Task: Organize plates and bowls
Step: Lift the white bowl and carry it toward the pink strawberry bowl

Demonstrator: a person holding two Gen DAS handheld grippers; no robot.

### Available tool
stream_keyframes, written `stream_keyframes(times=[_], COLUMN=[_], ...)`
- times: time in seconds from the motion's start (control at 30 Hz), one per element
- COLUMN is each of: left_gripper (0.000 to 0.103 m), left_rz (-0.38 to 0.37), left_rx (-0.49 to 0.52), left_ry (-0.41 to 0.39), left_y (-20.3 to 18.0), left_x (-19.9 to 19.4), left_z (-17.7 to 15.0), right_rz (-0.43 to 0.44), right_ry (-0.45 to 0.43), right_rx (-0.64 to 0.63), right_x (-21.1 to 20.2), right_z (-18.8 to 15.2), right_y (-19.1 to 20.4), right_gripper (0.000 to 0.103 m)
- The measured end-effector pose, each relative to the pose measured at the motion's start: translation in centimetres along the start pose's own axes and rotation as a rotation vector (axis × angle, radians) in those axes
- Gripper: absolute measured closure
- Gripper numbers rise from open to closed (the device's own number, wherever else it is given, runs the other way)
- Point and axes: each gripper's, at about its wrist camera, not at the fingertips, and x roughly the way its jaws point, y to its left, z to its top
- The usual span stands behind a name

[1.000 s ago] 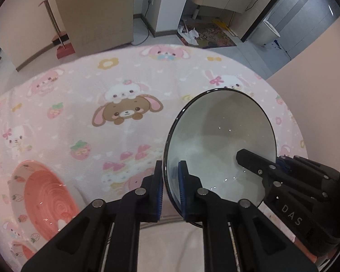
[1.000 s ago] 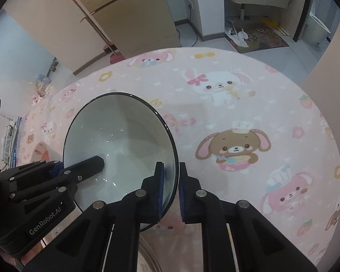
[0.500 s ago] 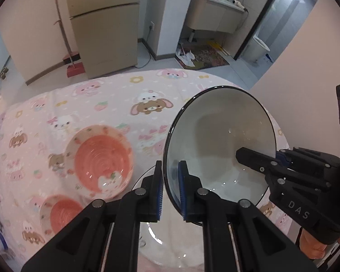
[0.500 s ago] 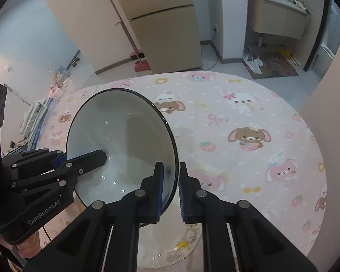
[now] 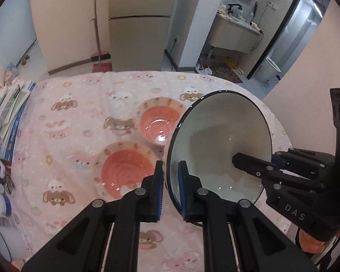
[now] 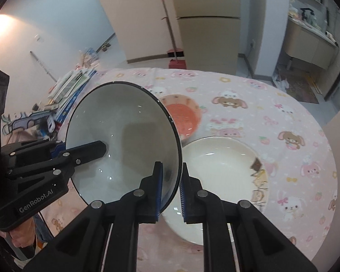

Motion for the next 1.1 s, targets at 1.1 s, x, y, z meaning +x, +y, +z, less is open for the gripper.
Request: stream_keyframes(times=[1.1], left_gripper=[0.093], left_rz=[0.053], left_rx=[-0.093], left_ry=[0.13], left_y=[10.6], left_x=[8.7], left_z=[-2.9], right_rz=[0.013], right_ry=[0.214], right_rx=[-0.036], right_x=[14.8], right_z=[1.9], right_y=[5.8], right_gripper=[0.089])
